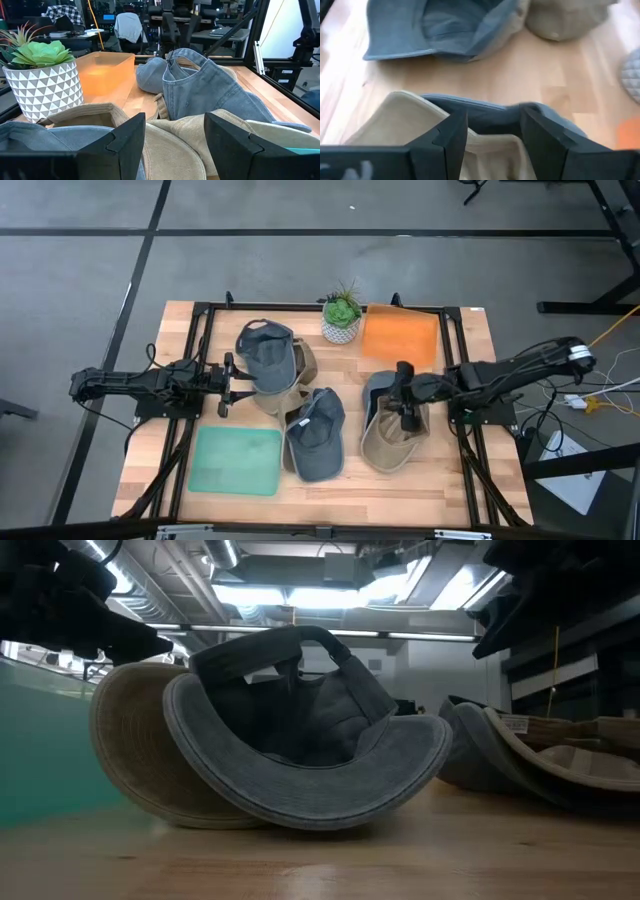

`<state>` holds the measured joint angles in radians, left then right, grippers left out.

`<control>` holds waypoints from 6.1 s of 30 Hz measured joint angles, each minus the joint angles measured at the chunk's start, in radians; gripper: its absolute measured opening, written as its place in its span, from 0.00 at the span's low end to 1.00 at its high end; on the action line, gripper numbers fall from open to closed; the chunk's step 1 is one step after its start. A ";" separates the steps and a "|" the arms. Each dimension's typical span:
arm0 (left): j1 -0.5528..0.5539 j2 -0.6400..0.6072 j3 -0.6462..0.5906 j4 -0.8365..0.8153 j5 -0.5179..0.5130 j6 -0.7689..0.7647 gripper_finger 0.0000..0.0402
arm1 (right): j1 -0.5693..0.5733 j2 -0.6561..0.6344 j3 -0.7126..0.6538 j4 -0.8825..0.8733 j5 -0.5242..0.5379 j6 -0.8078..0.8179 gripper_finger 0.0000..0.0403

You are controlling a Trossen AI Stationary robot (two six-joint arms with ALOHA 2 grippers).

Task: Pick & Place hat
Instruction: Put the bottom right brown cap into the orange bin

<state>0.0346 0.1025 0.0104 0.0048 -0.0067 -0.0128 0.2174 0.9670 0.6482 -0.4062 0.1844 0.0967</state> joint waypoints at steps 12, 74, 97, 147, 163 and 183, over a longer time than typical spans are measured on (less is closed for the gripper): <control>0.000 0.000 0.000 0.000 0.000 0.000 0.49 | 0.033 0.235 0.085 0.138 -0.251 0.237 0.45; 0.000 0.000 0.000 0.000 0.000 0.000 0.49 | 0.105 0.522 0.364 -0.818 0.305 0.490 0.02; 0.000 0.000 -0.001 0.063 0.006 -0.019 0.49 | 0.160 0.513 1.026 -1.068 0.879 0.115 0.02; 0.000 0.964 0.422 0.817 -0.480 0.254 0.49 | -0.386 0.522 1.028 0.236 0.431 -0.595 0.02; 0.048 1.265 0.609 0.897 -0.491 0.170 0.49 | -0.470 0.523 1.028 0.338 0.388 -0.599 0.02; 0.070 1.422 0.773 0.912 -0.556 0.192 0.49 | -0.506 0.523 1.028 0.394 0.257 -0.520 0.02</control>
<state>0.1048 1.5240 0.7829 0.9168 -0.5622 0.1794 -0.2882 1.4899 1.6764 -0.0117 0.4416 -0.4236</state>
